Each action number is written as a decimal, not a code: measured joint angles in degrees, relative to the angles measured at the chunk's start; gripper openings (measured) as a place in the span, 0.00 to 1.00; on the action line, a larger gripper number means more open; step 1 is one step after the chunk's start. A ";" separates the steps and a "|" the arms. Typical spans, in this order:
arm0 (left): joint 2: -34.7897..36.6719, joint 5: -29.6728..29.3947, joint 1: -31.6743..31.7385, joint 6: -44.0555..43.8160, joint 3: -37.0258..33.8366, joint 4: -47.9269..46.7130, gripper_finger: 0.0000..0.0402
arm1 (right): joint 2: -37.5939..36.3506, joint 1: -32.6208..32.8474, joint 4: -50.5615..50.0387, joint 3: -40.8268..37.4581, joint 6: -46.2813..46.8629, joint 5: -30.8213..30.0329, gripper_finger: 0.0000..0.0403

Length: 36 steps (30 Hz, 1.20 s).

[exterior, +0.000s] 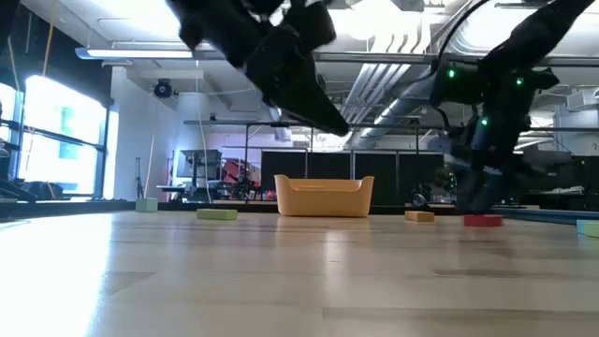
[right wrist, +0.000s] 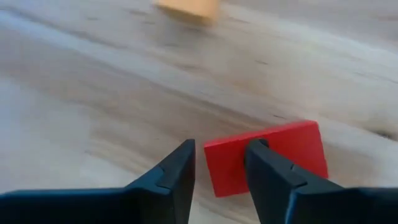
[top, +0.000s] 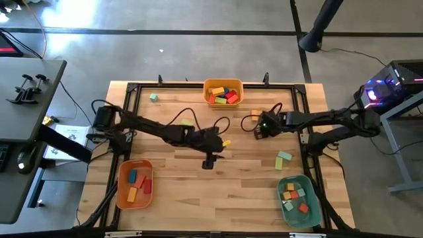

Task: Sort blocks by size
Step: Put the red narrow rectangular block into the orange bin

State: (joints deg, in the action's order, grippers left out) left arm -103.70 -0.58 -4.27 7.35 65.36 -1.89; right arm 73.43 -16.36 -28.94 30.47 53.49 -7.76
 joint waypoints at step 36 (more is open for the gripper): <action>4.64 1.09 -7.80 14.54 -5.55 -21.99 0.52 | 0.24 18.25 38.78 -1.13 -35.19 -8.31 0.31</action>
State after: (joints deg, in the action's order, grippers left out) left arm -99.06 0.50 -12.07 21.89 59.81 -23.88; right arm 73.67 1.89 9.83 29.34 18.30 -16.06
